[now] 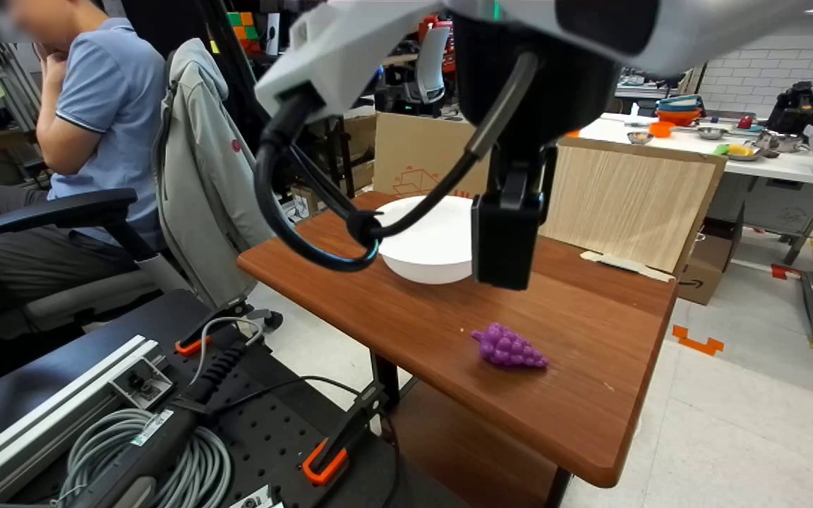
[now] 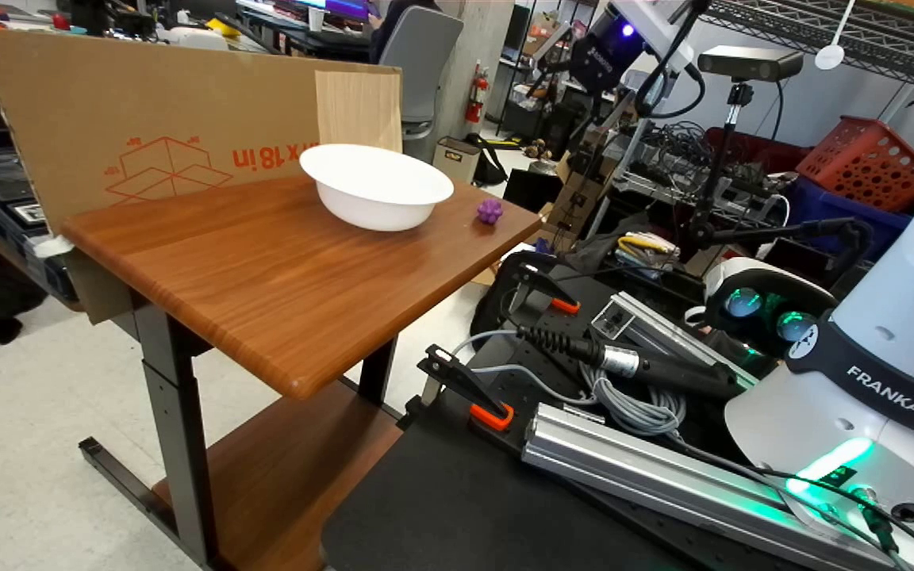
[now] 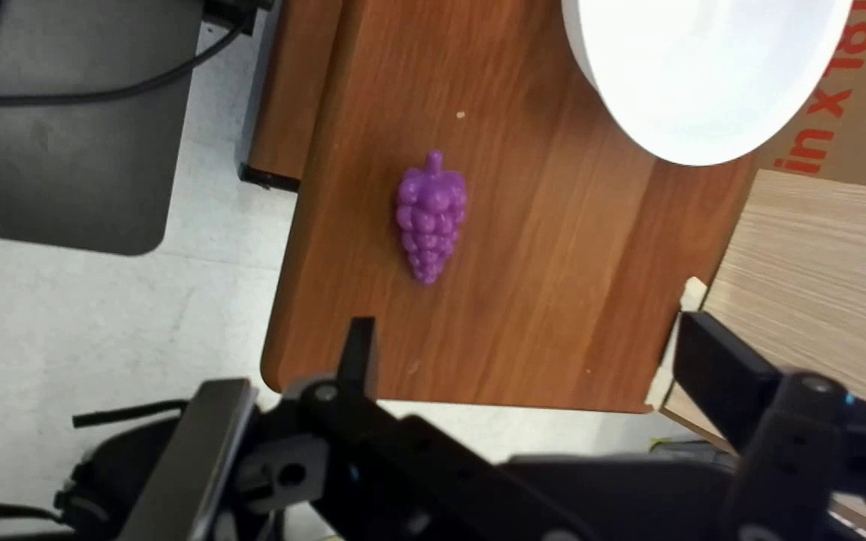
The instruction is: Get the purple raspberry toy from the table and place it in the white bowl
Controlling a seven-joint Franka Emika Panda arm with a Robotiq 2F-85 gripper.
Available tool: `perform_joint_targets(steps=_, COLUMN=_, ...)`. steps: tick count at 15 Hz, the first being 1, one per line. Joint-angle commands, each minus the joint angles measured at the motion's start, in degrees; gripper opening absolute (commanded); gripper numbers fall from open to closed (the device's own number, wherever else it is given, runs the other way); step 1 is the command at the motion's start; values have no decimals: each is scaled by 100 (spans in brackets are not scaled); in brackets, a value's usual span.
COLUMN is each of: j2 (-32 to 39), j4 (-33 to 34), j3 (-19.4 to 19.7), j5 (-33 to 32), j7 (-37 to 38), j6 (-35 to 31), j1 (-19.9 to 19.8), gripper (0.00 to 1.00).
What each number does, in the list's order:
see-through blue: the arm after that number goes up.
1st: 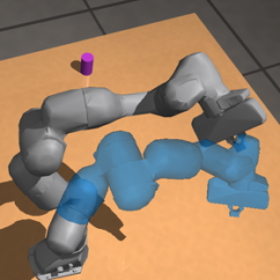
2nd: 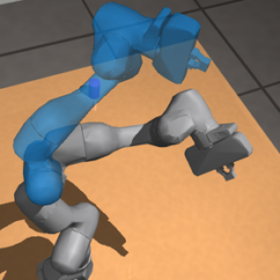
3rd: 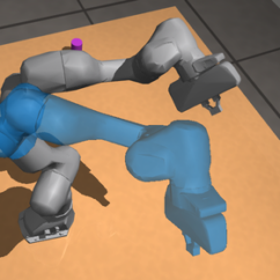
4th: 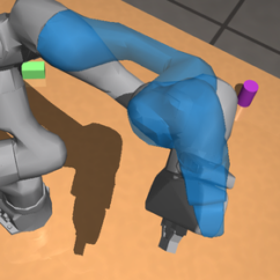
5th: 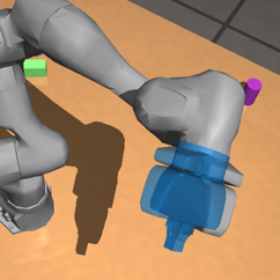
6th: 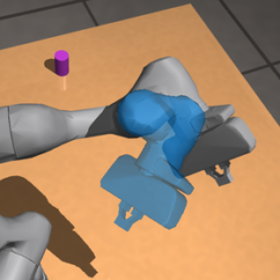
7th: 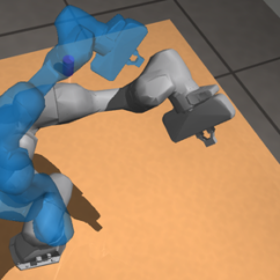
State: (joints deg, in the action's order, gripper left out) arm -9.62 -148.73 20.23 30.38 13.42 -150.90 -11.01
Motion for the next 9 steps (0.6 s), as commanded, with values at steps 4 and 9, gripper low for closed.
perform_joint_targets(steps=4, j2=1407, j4=852, j3=-269, j5=399, j7=1222, j6=672, j1=-136, gripper=100)
perform_joint_targets(steps=9, j2=2174, j4=1394, j3=-358, j5=-100, j7=1962, j6=977, j1=-62, gripper=100)
